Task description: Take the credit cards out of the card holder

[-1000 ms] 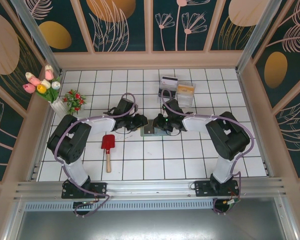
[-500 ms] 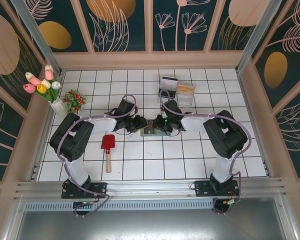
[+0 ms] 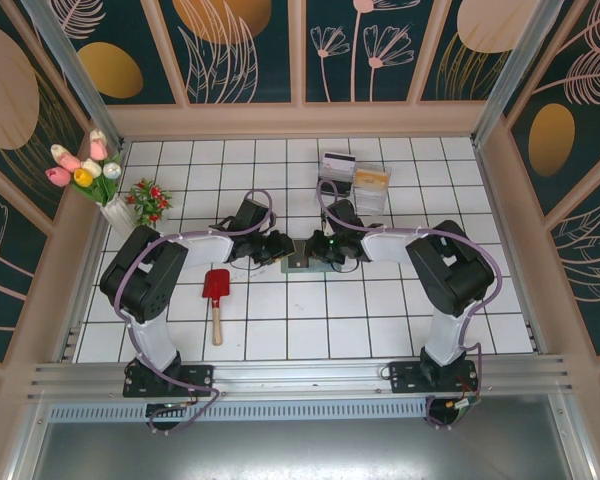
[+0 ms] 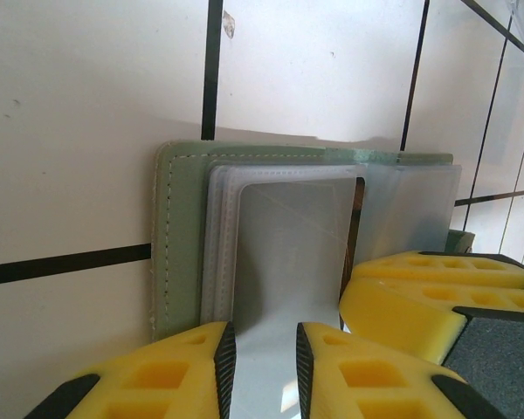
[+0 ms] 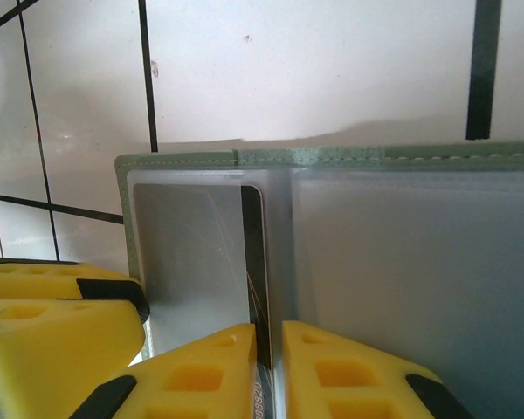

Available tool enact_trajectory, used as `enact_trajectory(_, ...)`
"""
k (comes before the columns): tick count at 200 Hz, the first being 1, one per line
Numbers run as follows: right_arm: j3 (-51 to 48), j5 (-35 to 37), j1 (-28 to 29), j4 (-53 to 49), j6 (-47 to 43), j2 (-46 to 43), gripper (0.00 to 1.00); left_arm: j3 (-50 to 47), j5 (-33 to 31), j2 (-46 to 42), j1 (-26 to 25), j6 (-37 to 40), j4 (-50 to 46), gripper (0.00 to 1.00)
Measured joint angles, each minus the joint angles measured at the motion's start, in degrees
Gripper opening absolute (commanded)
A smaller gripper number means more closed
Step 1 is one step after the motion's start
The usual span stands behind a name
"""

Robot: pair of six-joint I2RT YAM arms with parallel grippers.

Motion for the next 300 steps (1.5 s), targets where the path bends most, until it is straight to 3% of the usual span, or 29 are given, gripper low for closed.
enact_trajectory(79,2.2,5.8,0.6,-9.2,-4.4,-2.9,0.23,0.0,-0.9,0.0,0.0,0.8,0.0,0.28)
enact_trajectory(164,1.5,1.3,0.6,-6.5,-3.2,-3.6,0.2,0.1,-1.4,0.0,0.0,1.7,-0.6,0.23)
enact_trajectory(300,-0.2,1.7,0.5,-4.9,1.3,-3.4,0.21,2.8,0.5,-2.3,0.0,2.8,-2.7,0.15)
